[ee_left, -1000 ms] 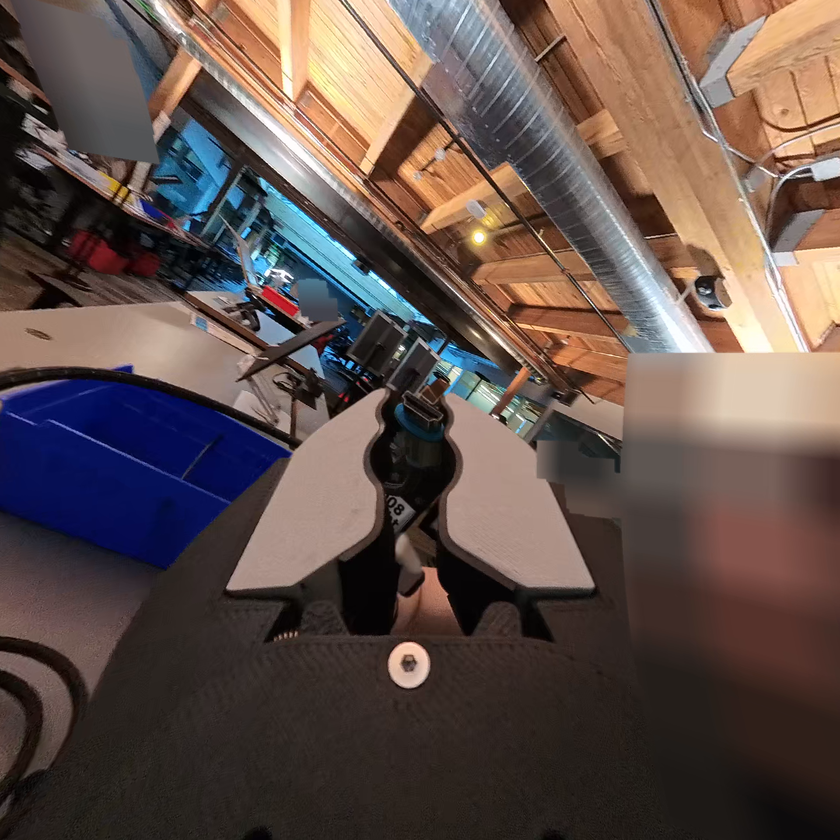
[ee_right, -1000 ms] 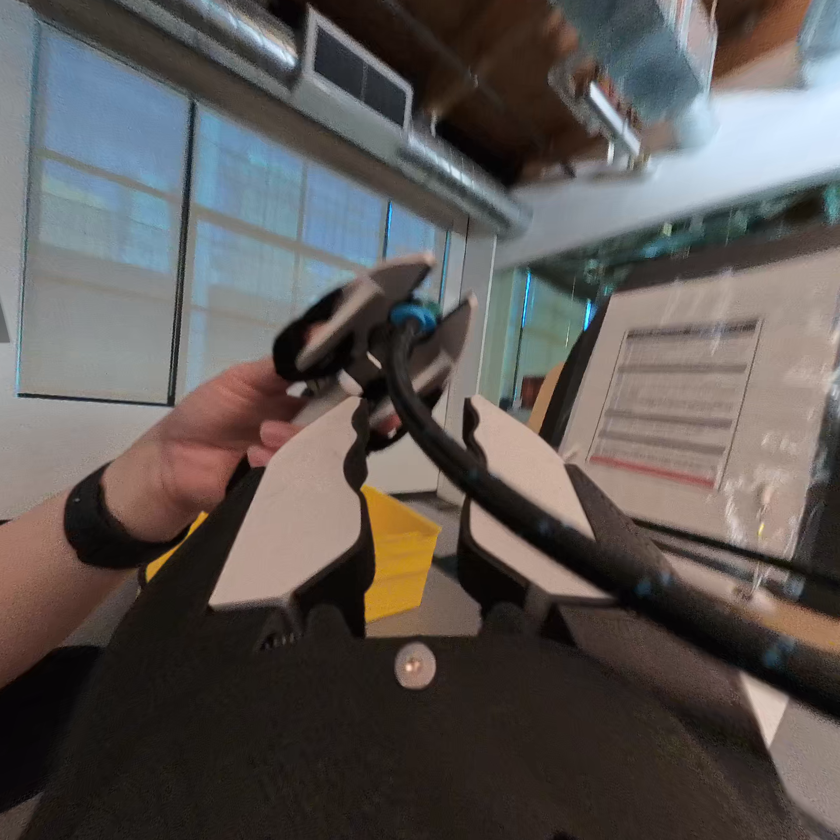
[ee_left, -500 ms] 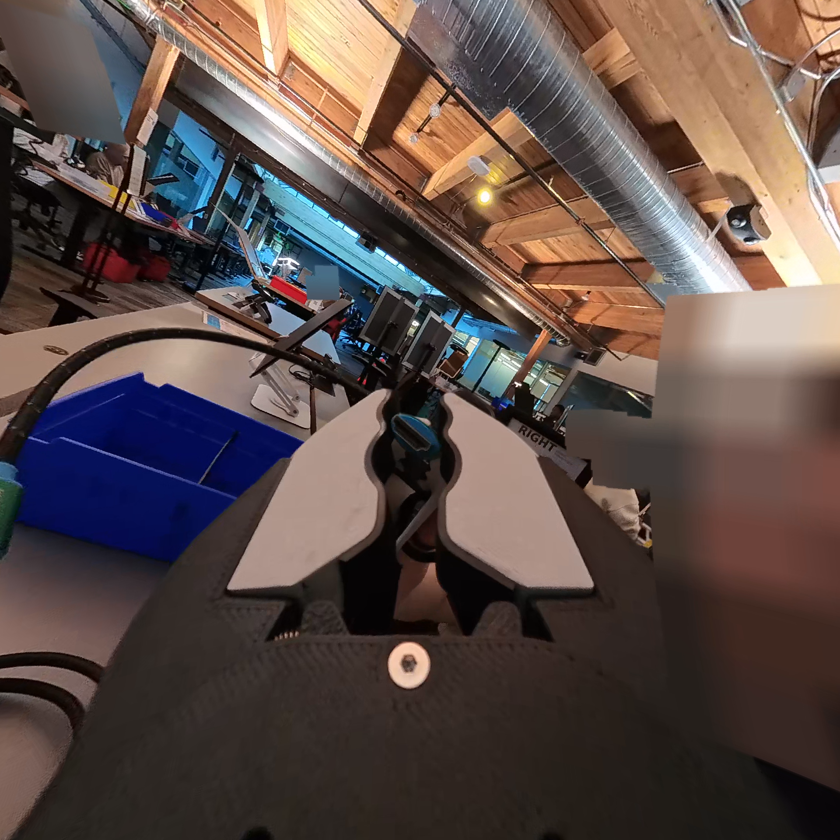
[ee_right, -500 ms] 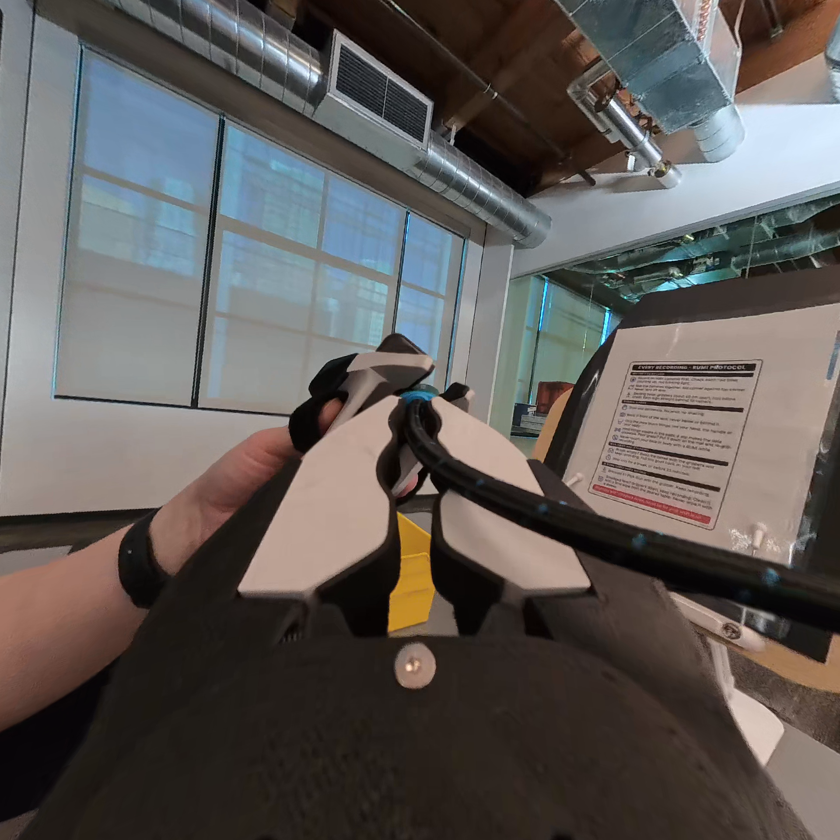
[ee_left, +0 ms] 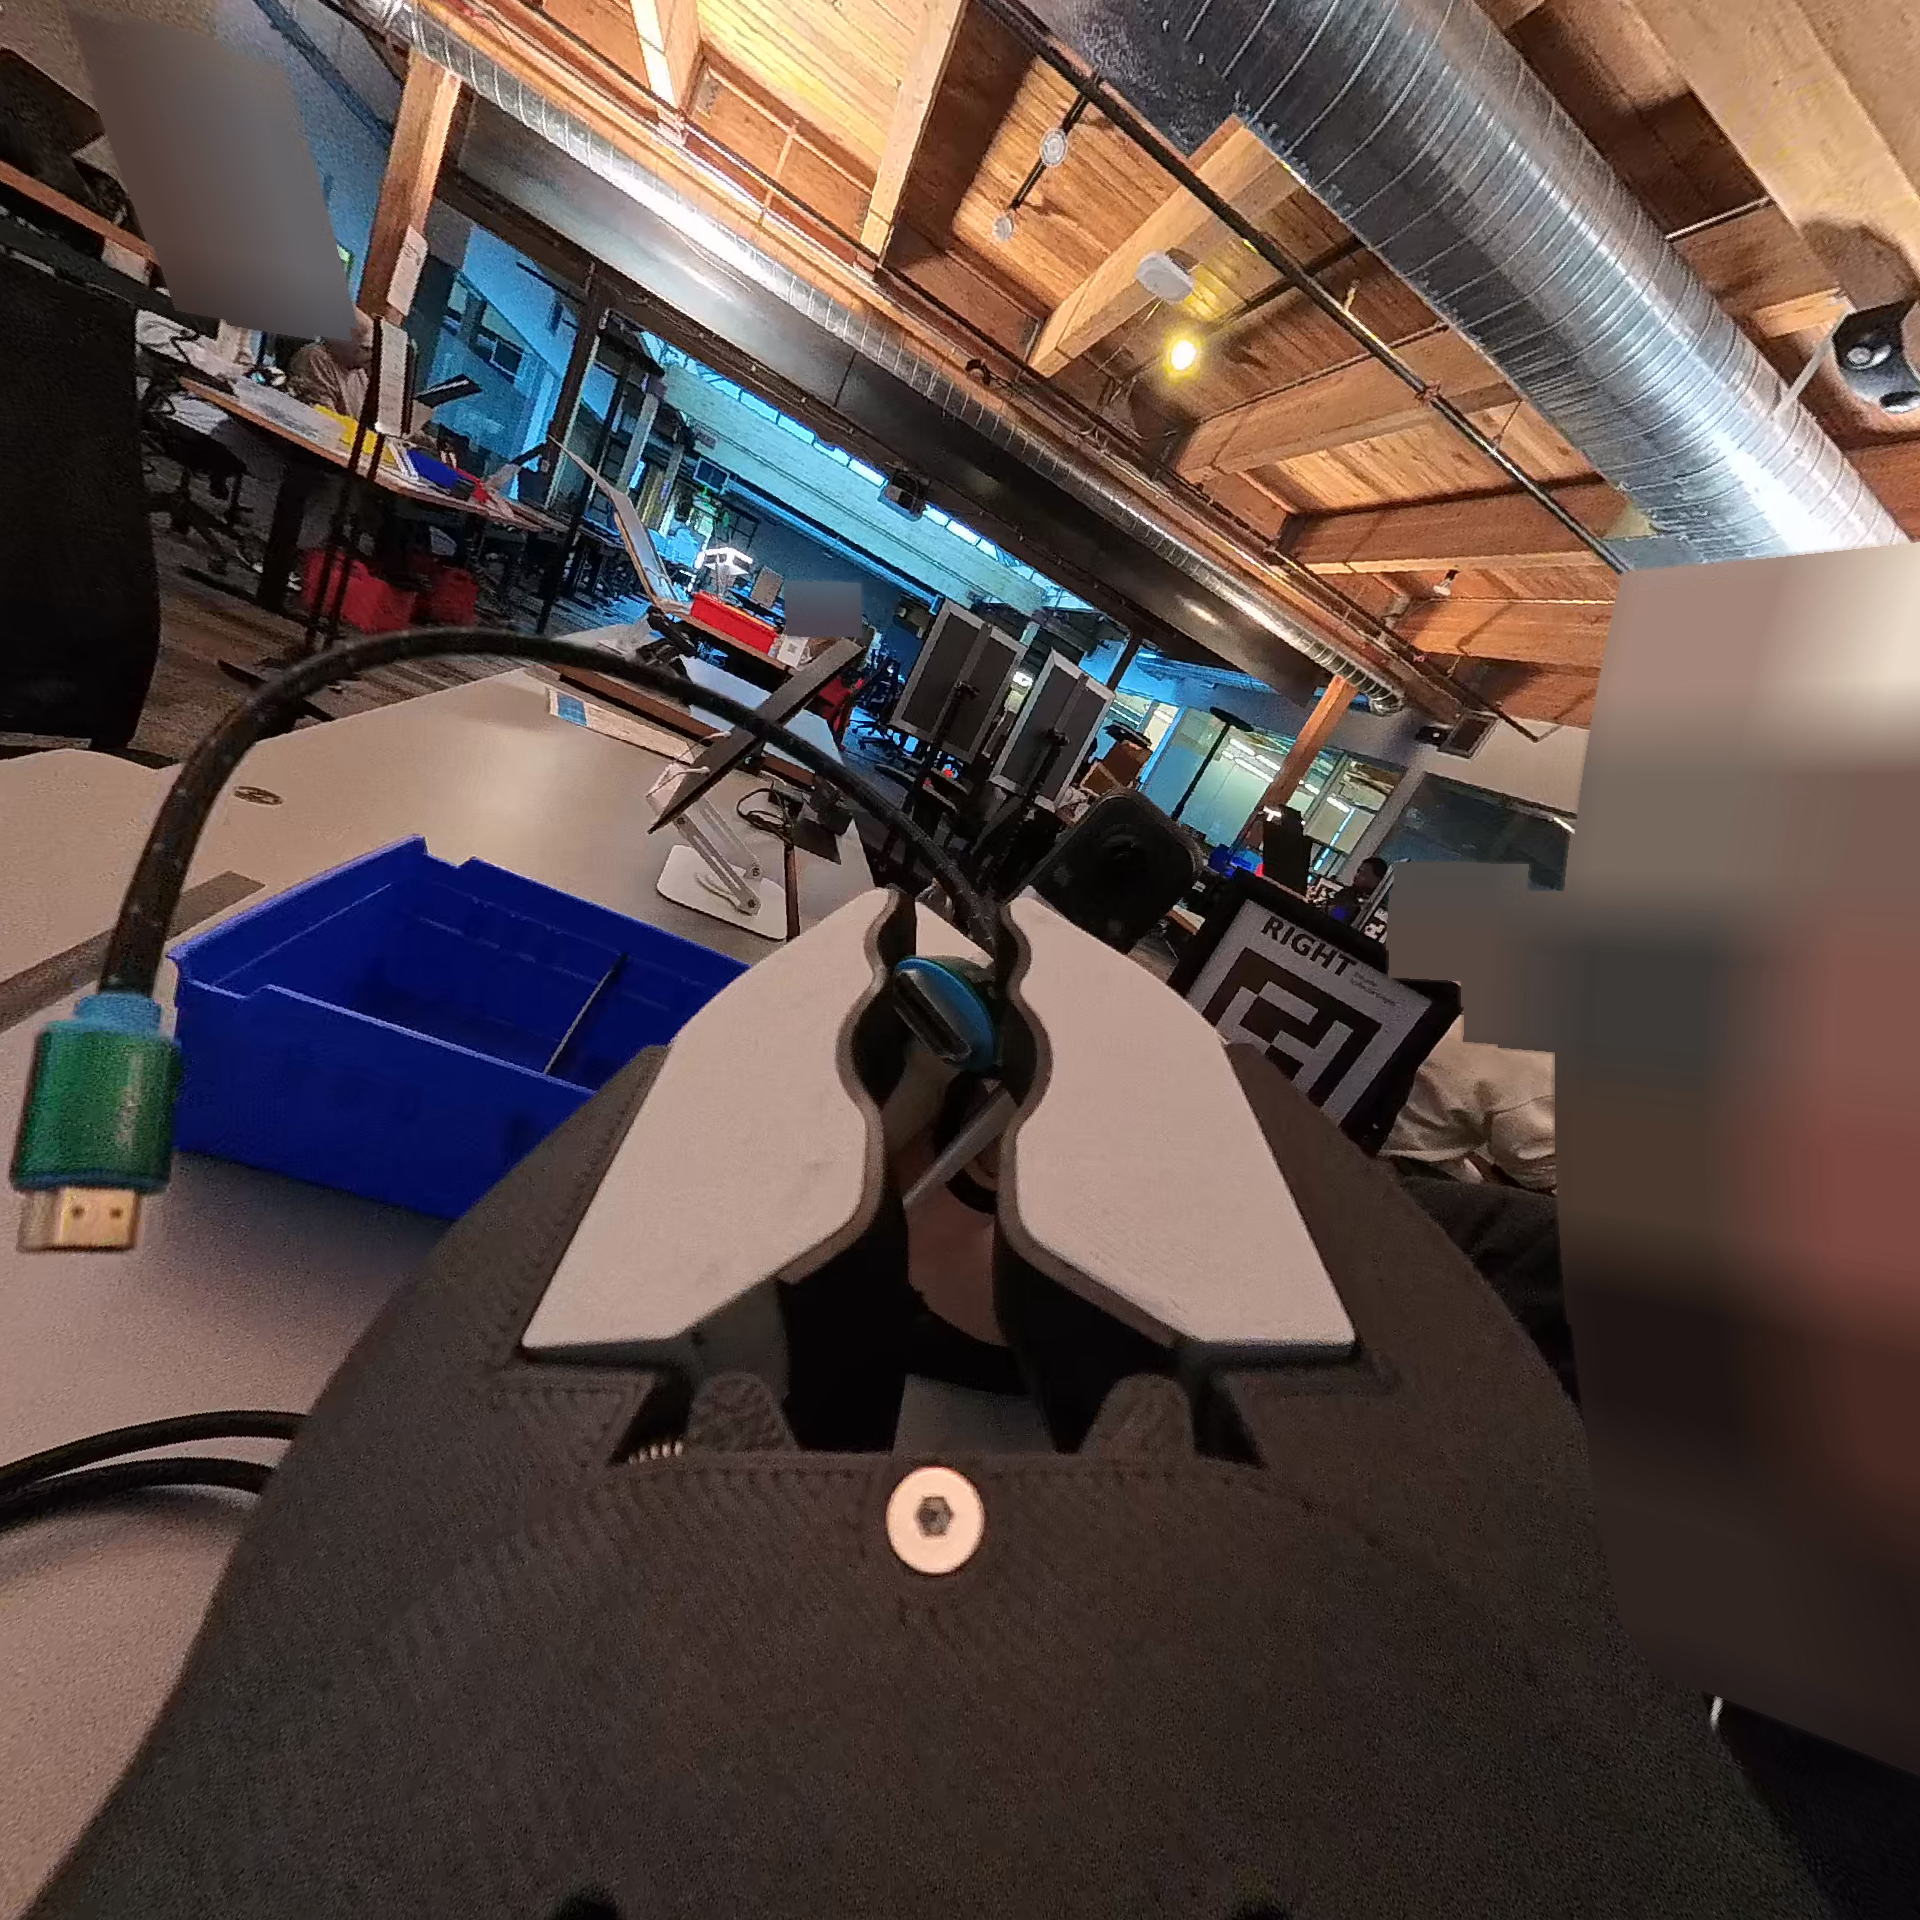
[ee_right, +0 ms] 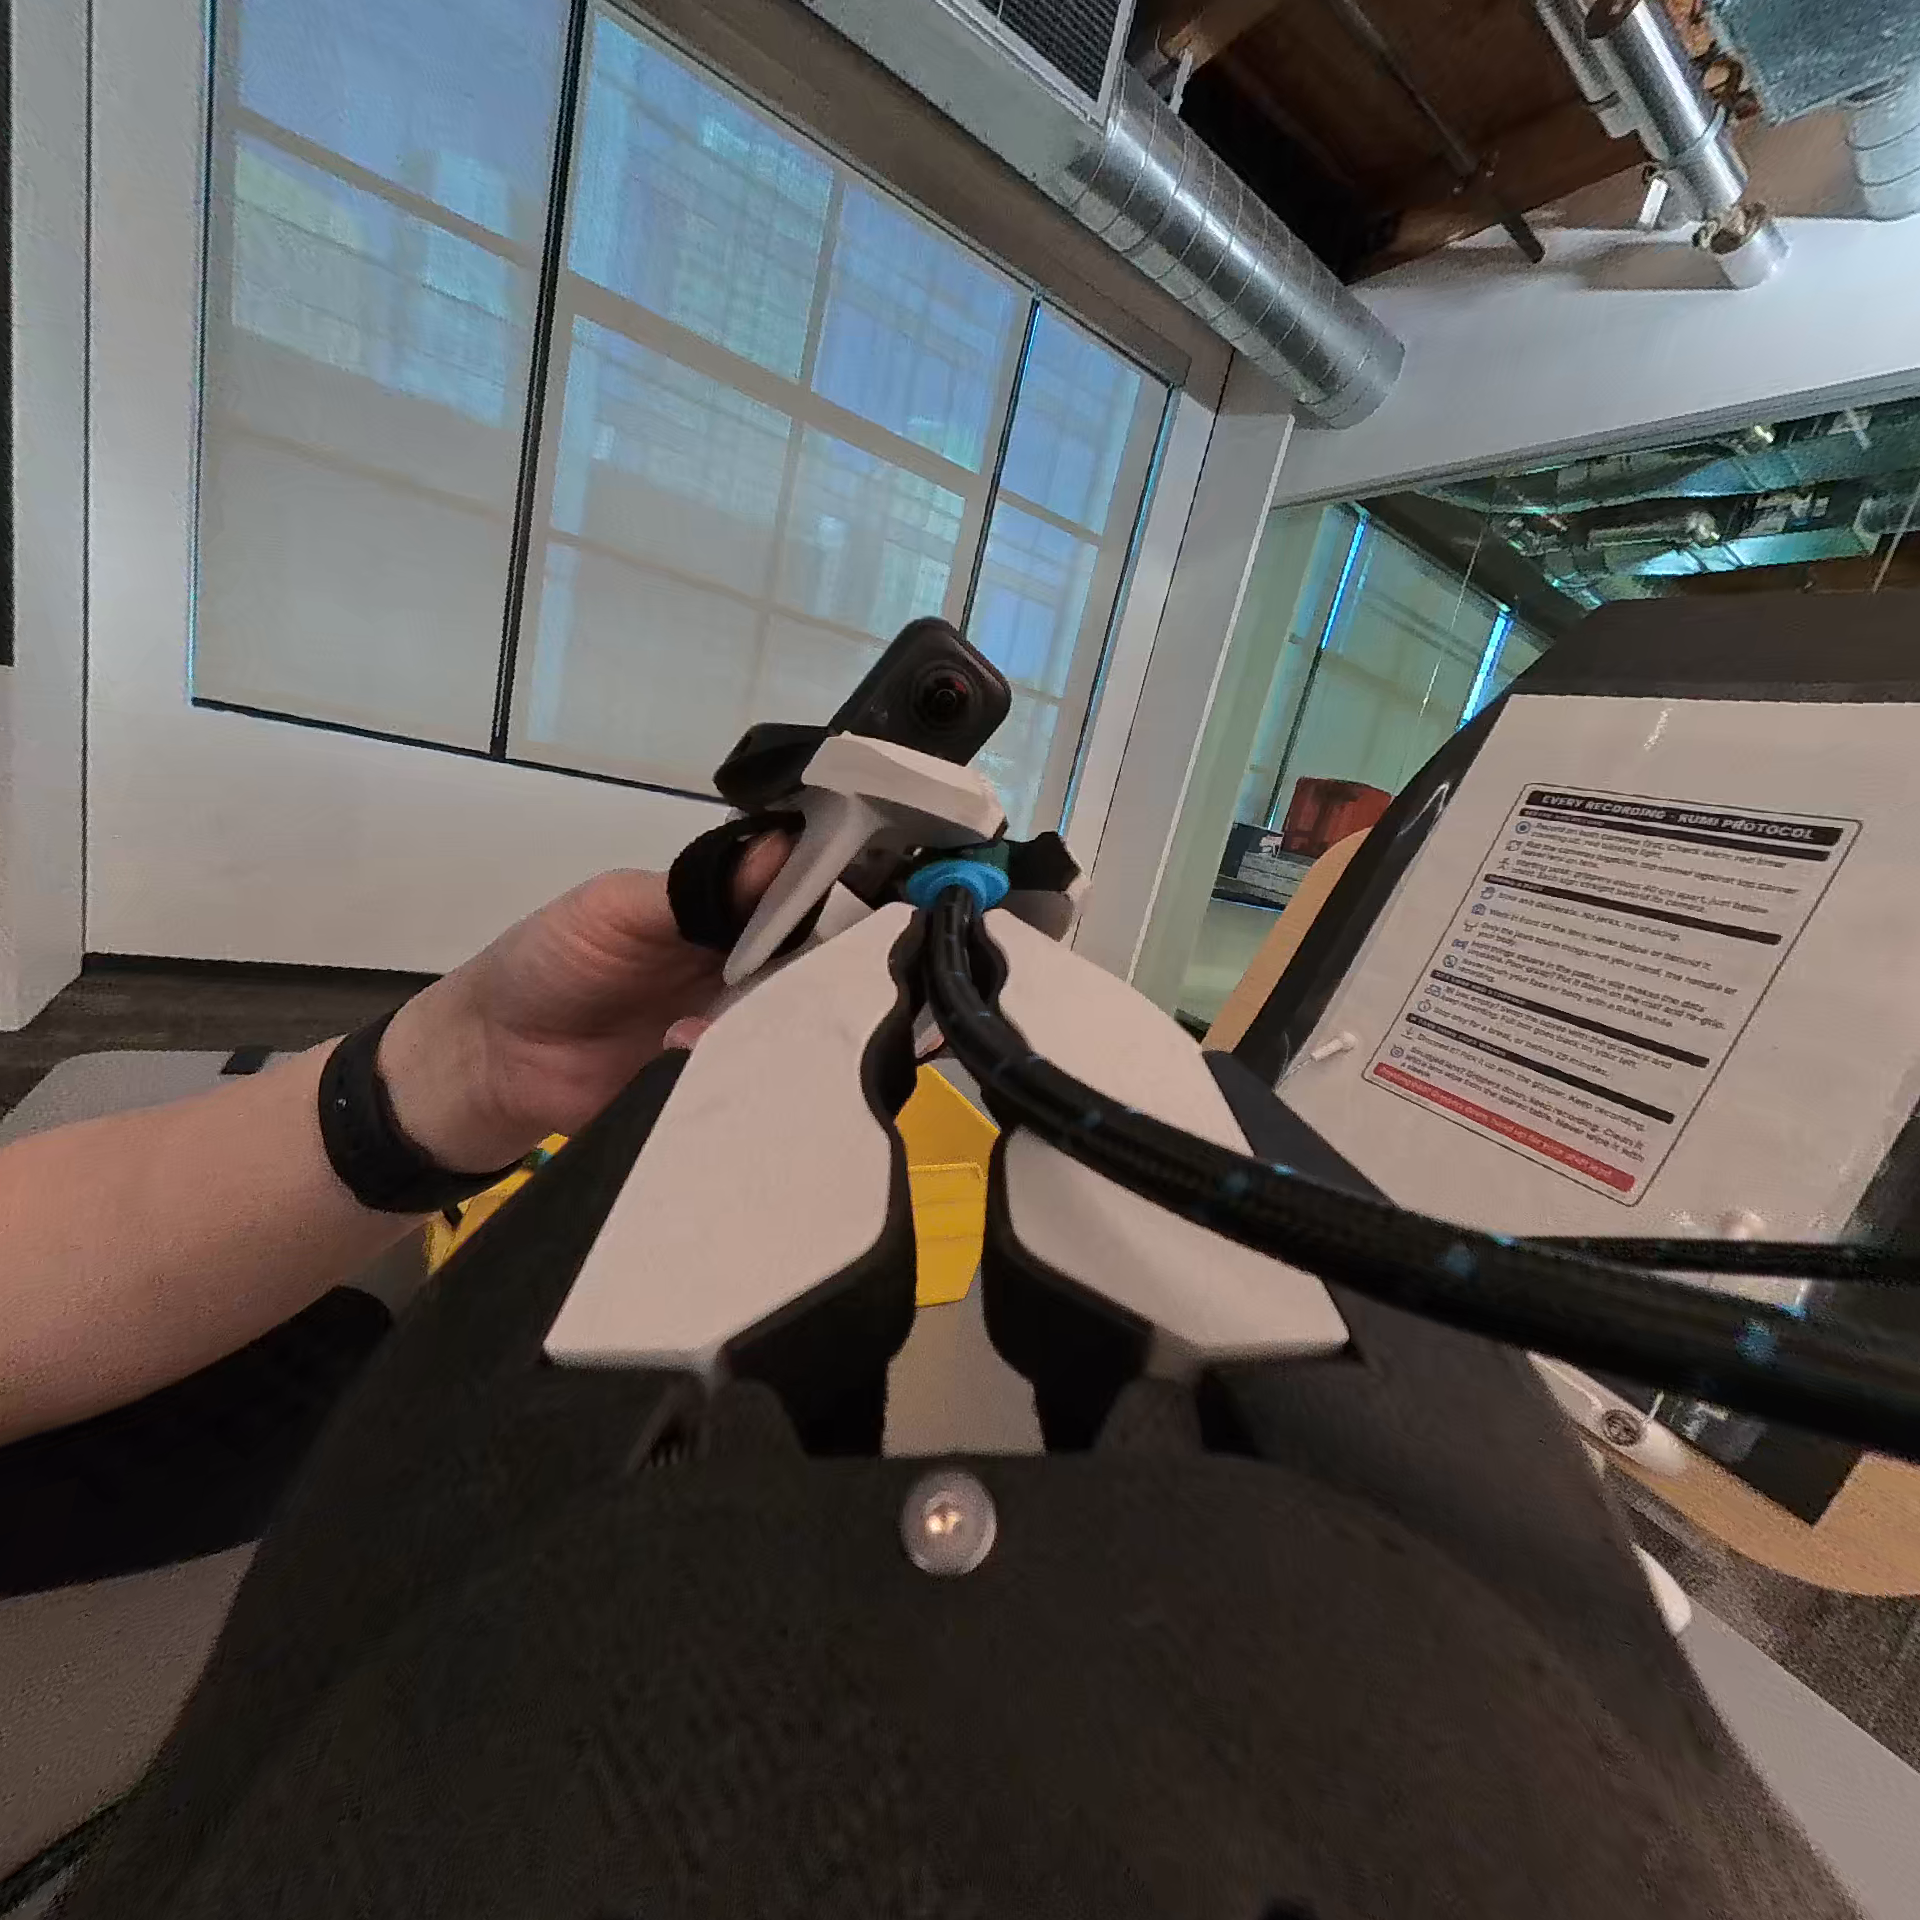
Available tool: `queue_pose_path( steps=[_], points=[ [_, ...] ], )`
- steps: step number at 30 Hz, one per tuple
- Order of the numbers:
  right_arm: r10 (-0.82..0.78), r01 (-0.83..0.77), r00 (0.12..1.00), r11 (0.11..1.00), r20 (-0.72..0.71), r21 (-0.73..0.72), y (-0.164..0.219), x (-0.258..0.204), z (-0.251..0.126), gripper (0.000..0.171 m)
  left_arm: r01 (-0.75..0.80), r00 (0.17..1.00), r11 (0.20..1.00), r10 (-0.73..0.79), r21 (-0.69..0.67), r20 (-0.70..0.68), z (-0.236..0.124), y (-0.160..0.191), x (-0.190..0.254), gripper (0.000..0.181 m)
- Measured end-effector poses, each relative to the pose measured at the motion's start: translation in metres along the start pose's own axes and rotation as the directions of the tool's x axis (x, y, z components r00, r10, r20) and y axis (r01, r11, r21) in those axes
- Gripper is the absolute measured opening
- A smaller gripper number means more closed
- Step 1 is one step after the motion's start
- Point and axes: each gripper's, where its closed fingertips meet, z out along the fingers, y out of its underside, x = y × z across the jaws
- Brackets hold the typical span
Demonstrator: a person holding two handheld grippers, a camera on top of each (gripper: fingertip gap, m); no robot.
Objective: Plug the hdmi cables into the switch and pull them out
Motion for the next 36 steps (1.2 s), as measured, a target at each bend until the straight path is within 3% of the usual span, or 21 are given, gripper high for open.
queue_pose_path(
  steps=[8, 29, 36],
  points=[
    [-0.017, 0.018, 1.0, 0.999, -0.018, 0.041, -0.0066, -0.0005, -0.0024, 0.008, -0.006, 1.0, 1.0, 0.005, -0.008, -0.003, 0.0009, 0.0006, 0.0024, 0.014],
    [0.007, -0.007, 1.0, 1.0, -0.026, -0.012, 0.001, 0.003, -0.0023, 0.007, -0.019, 0.999, 1.0, 0.019, -0.019, 0.034, -0.0005, 0.0024, -0.0042, 0.014],
    [-0.107, 0.106, 0.993, 0.994, -0.054, -0.019, 0.0005, 0.0022, -0.0039, 0.006, -0.002, 1.0, 1.0, 0.002, -0.023, 0.016, 0.0009, 0.0039, -0.0033, 0.014]
  ],
)
